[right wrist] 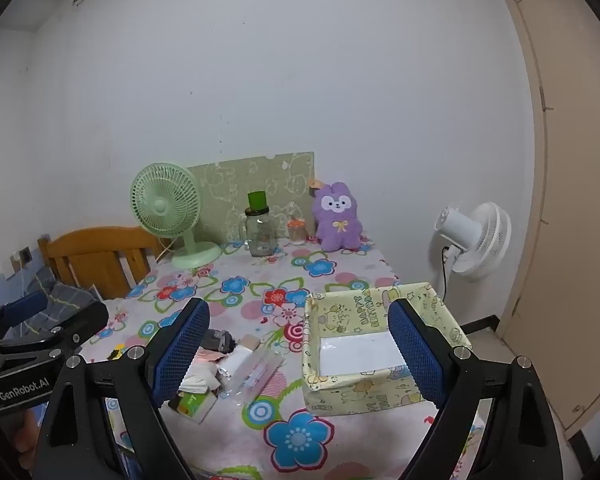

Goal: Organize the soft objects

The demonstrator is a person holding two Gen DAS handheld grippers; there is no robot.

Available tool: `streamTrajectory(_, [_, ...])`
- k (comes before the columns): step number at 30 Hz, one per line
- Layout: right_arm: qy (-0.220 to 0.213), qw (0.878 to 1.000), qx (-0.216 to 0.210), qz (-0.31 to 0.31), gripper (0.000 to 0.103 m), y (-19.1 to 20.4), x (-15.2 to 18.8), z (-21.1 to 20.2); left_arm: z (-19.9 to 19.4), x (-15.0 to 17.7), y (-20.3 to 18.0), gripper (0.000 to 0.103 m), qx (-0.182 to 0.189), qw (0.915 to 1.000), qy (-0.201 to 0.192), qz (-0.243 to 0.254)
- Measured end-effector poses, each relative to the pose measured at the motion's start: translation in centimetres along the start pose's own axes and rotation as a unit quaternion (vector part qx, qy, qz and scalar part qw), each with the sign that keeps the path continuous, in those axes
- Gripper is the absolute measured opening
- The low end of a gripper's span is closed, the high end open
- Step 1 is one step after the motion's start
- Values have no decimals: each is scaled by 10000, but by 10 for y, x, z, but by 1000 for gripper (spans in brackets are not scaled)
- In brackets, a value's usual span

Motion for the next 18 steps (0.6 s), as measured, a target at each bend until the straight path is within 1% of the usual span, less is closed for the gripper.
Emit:
streamTrajectory(1, [-24, 10000, 8, -13, 93, 0, 0, 0, 0, 0, 1, 103, -46, 10000, -2, 9])
streamTrajectory(2, [-22, 10000, 8, 0, 92, 0, 0, 0, 0, -3, -5, 103, -91, 9998, -14, 157])
streamTrajectory(4, [-9, 10000, 7, 20, 92, 0, 0, -1, -6, -4, -6, 103, -166, 9997, -128, 133])
streamTrajectory(7, [1, 10000, 19, 26, 92, 0, 0, -3, -6, -7, -14, 103, -71, 9998, -85, 185])
streamTrajectory(8, [9, 10000, 17, 31, 92, 0, 1, -3, -7, -6, -5, 103, 6, 9999, -98, 92])
streamTrajectory(15, [32, 10000, 51, 3, 92, -2, 5, -2, -6, -6, -6, 103, 60, 9999, -121, 99])
streamTrajectory(18, [43, 9999, 122, 22, 92, 0, 0, -4, -5, -5, -7, 103, 43, 9999, -126, 103])
Point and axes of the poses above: each gripper's, at about its wrist camera, not at the fingertips, and z roughly the way its jaws point, y to its left, x to its underside, the point moved 10 cm from there along z, roughly the way its jaws point, and after that the axes turned 14 degrees about z, right-handed, at the moved point
